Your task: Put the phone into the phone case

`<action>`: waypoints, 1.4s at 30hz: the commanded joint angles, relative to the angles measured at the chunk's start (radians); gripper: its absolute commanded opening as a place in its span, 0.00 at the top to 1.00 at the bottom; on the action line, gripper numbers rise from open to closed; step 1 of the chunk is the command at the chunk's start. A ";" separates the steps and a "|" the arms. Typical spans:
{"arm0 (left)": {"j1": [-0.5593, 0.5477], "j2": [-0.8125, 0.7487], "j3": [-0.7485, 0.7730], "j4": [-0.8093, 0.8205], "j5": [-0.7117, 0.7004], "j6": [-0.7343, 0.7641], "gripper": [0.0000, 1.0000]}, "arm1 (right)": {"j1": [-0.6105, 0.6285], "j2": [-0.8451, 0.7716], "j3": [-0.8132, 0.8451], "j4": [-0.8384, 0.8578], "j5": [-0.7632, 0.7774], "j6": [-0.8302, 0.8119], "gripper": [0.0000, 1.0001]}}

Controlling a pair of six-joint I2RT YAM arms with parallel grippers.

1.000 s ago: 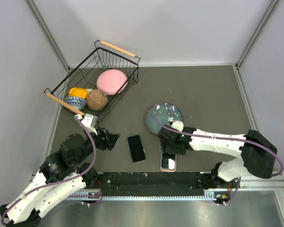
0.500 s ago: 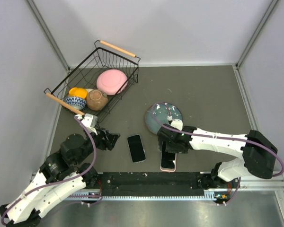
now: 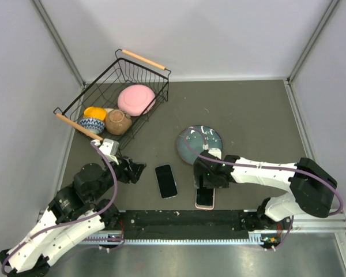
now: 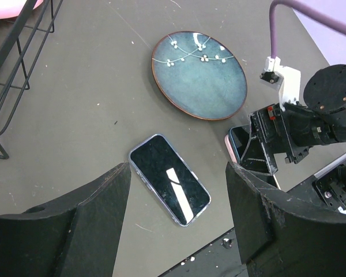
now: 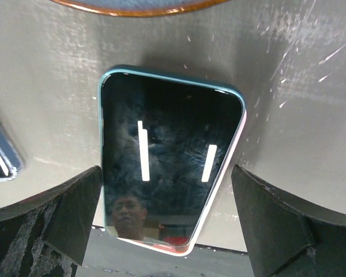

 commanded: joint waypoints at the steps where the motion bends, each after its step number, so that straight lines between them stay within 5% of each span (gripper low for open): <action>1: -0.002 -0.003 0.004 0.037 0.006 -0.011 0.28 | -0.017 0.007 -0.039 0.074 -0.030 -0.022 0.09; 4: -0.002 -0.002 0.002 0.037 0.005 -0.012 0.28 | -0.017 0.027 -0.059 0.083 -0.023 -0.024 0.12; 11: -0.002 0.017 0.002 0.034 -0.007 -0.012 0.28 | -0.016 0.041 -0.069 0.129 -0.057 -0.045 0.39; 24: -0.002 0.116 0.080 -0.023 -0.031 -0.055 0.28 | 0.055 0.134 0.003 0.169 -0.022 -0.064 0.44; 32: -0.002 0.259 0.093 0.001 0.067 -0.168 0.32 | 0.062 0.052 -0.100 0.348 0.001 -0.131 0.50; 38: -0.002 0.405 0.079 0.081 0.192 -0.222 0.34 | 0.064 -0.069 -0.267 0.542 0.000 -0.110 0.56; 42: -0.002 0.483 0.007 0.280 0.253 -0.273 0.34 | 0.064 -0.157 -0.338 0.634 -0.003 -0.132 0.58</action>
